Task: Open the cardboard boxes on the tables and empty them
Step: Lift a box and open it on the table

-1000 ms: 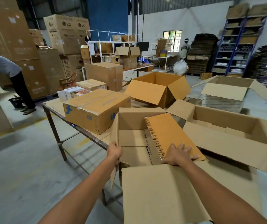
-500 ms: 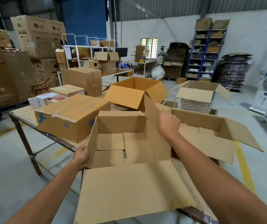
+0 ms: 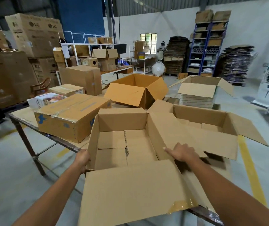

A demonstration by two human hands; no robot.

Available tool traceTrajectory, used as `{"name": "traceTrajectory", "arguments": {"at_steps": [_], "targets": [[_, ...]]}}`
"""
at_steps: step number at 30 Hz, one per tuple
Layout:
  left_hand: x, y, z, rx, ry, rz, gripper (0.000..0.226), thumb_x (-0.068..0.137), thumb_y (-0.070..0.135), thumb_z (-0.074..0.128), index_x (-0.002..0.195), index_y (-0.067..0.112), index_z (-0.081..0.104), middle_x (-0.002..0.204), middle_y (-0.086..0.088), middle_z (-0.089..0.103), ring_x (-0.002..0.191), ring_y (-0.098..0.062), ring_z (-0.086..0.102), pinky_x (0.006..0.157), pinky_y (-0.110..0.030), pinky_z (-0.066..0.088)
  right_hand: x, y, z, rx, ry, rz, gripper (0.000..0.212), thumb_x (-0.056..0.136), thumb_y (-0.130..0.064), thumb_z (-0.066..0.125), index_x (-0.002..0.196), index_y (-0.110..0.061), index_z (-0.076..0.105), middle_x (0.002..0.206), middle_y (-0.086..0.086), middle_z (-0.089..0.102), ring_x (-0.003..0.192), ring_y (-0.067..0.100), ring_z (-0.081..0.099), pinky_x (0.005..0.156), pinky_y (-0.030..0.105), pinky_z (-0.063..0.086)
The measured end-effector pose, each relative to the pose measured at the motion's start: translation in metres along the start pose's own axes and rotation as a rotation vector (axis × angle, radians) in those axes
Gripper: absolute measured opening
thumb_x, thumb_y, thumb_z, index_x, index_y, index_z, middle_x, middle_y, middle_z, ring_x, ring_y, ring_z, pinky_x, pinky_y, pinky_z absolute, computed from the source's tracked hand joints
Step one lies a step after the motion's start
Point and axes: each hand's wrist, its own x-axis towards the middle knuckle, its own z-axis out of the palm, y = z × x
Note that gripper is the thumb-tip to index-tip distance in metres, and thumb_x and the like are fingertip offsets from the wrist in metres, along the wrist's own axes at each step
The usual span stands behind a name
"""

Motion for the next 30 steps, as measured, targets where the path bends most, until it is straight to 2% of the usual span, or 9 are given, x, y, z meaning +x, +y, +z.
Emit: {"name": "traceTrajectory", "arguments": {"at_steps": [3, 6, 10, 12, 15, 21, 24, 27, 30], "targets": [[-0.038, 0.018, -0.001, -0.075, 0.064, -0.045, 0.027, 0.082, -0.014, 0.032, 0.071, 0.008, 0.043, 0.076, -0.014, 0.043, 0.062, -0.029, 0.039, 0.055, -0.029, 0.033, -0.010, -0.015, 0.005, -0.006, -0.022, 0.016, 0.104, 0.068, -0.087, 0.055, 0.145, -0.020, 0.037, 0.150, 0.020, 0.036, 0.136, 0.049, 0.033, 0.105, 0.063, 0.033], [-0.044, 0.020, -0.011, -0.157, 0.109, -0.039, 0.030, 0.079, -0.016, 0.031, 0.073, 0.007, 0.049, 0.076, -0.013, 0.043, 0.065, -0.030, 0.041, 0.055, -0.032, 0.035, -0.007, -0.023, 0.009, -0.012, -0.031, 0.017, 0.089, 0.067, -0.064, 0.067, 0.140, -0.019, 0.041, 0.141, 0.019, 0.046, 0.128, 0.045, 0.043, 0.102, 0.057, 0.041], [-0.046, 0.023, -0.020, -0.188, 0.090, -0.055, 0.035, 0.075, -0.014, 0.030, 0.086, 0.007, 0.055, 0.084, -0.015, 0.047, 0.071, -0.030, 0.045, 0.057, -0.035, 0.039, -0.015, -0.034, 0.005, 0.046, 0.046, -0.057, 0.053, 0.076, -0.039, 0.058, 0.121, -0.013, 0.051, 0.115, 0.009, 0.062, 0.101, 0.031, 0.060, 0.081, 0.039, 0.051], [-0.047, 0.027, -0.022, -0.208, 0.085, -0.053, 0.032, 0.071, -0.013, 0.029, 0.081, 0.007, 0.053, 0.079, -0.014, 0.045, 0.069, -0.030, 0.046, 0.058, -0.036, 0.040, -0.025, -0.043, -0.006, 0.039, 0.094, -0.139, 0.022, 0.088, -0.027, 0.053, 0.105, -0.013, 0.052, 0.109, 0.007, 0.064, 0.089, 0.026, 0.057, 0.071, 0.033, 0.047], [-0.047, 0.036, -0.023, -0.222, 0.080, -0.038, 0.034, 0.069, -0.011, 0.030, 0.083, 0.007, 0.055, 0.081, -0.014, 0.047, 0.075, -0.032, 0.048, 0.065, -0.040, 0.045, -0.035, -0.056, -0.025, 0.072, 0.186, -0.201, 0.002, 0.095, -0.017, 0.049, 0.097, -0.015, 0.049, 0.092, 0.002, 0.056, 0.085, 0.026, 0.052, 0.068, 0.032, 0.042], [-0.052, 0.050, -0.007, -0.229, 0.084, -0.031, 0.036, 0.075, -0.012, 0.032, 0.096, 0.004, 0.057, 0.093, -0.019, 0.053, 0.087, -0.037, 0.052, 0.073, -0.042, 0.048, -0.032, -0.053, -0.047, 0.154, 0.289, -0.202, 0.008, 0.091, -0.014, 0.054, 0.097, -0.017, 0.058, 0.091, 0.003, 0.059, 0.083, 0.026, 0.054, 0.067, 0.031, 0.043], [-0.061, 0.051, 0.014, -0.282, 0.104, -0.043, 0.026, 0.078, -0.015, 0.029, 0.079, 0.004, 0.048, 0.085, -0.018, 0.049, 0.076, -0.033, 0.050, 0.065, -0.039, 0.048, -0.021, -0.036, -0.040, 0.187, 0.276, -0.196, 0.020, 0.089, -0.016, 0.054, 0.107, -0.017, 0.063, 0.105, 0.008, 0.067, 0.087, 0.028, 0.057, 0.068, 0.032, 0.045], [-0.060, 0.041, 0.039, -0.273, 0.127, -0.085, 0.024, 0.076, -0.015, 0.030, 0.075, 0.003, 0.045, 0.088, -0.019, 0.049, 0.082, -0.034, 0.051, 0.071, -0.044, 0.046, -0.009, -0.019, -0.027, 0.170, 0.249, -0.178, 0.036, 0.089, -0.025, 0.053, 0.124, -0.017, 0.056, 0.121, 0.011, 0.064, 0.106, 0.033, 0.060, 0.081, 0.037, 0.051], [-0.062, 0.030, 0.067, -0.268, 0.147, -0.109, 0.034, 0.086, -0.012, 0.028, 0.108, -0.008, 0.055, 0.085, -0.015, 0.047, 0.076, -0.030, 0.046, 0.069, -0.038, 0.043, 0.000, -0.013, -0.010, 0.098, 0.256, -0.168, 0.041, 0.094, -0.039, 0.051, 0.131, -0.019, 0.053, 0.130, 0.011, 0.055, 0.119, 0.035, 0.052, 0.096, 0.046, 0.047]]}}
